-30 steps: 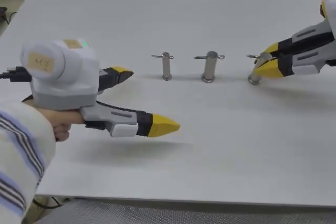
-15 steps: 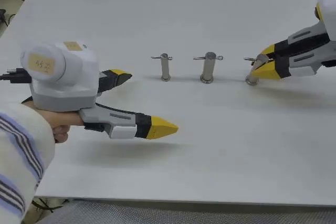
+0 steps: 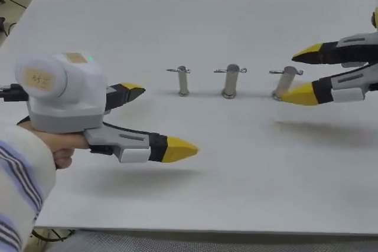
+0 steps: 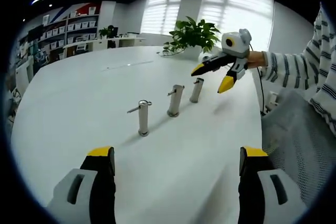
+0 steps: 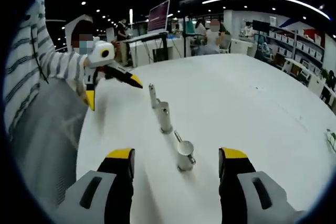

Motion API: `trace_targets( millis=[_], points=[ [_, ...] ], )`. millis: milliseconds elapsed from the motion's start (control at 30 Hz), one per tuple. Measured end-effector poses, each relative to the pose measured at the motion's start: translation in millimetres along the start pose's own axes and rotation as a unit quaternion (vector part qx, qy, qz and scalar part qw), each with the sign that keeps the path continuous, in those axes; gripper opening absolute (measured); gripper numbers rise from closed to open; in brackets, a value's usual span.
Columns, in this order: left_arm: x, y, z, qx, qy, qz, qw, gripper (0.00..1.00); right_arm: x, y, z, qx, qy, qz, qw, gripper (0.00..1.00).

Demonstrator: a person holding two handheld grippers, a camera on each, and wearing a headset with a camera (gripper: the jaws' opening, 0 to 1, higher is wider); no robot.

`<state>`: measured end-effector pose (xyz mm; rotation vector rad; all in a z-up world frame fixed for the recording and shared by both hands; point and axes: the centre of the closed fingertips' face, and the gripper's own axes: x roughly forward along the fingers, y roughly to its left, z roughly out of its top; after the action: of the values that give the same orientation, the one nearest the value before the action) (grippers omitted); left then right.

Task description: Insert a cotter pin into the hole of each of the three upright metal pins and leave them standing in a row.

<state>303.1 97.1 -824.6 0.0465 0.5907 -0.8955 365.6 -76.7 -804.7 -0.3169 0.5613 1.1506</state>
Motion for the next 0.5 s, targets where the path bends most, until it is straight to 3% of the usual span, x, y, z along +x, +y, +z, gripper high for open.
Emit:
trace_targets(
  millis=[167, 267, 500],
  points=[
    [-7.0, 3.4, 7.6, 0.004, -0.009, 0.013, 0.9999, 0.99, -13.4, 10.8, -0.2, 0.032, -0.022, -0.025, 0.9989, 0.72],
    [-10.2, 4.2, 9.1, 0.007, -0.011, 0.018, 0.9998, 0.99, -18.2, 19.8, 1.0, 0.073, -0.046, -0.03, 0.9958, 0.79],
    [-17.1, 0.8, 6.7, 0.013, -0.01, 0.026, 0.9995, 0.99, -22.3, 35.9, -15.8, 0.093, -0.035, -0.04, 0.9943, 0.92]
  ],
)
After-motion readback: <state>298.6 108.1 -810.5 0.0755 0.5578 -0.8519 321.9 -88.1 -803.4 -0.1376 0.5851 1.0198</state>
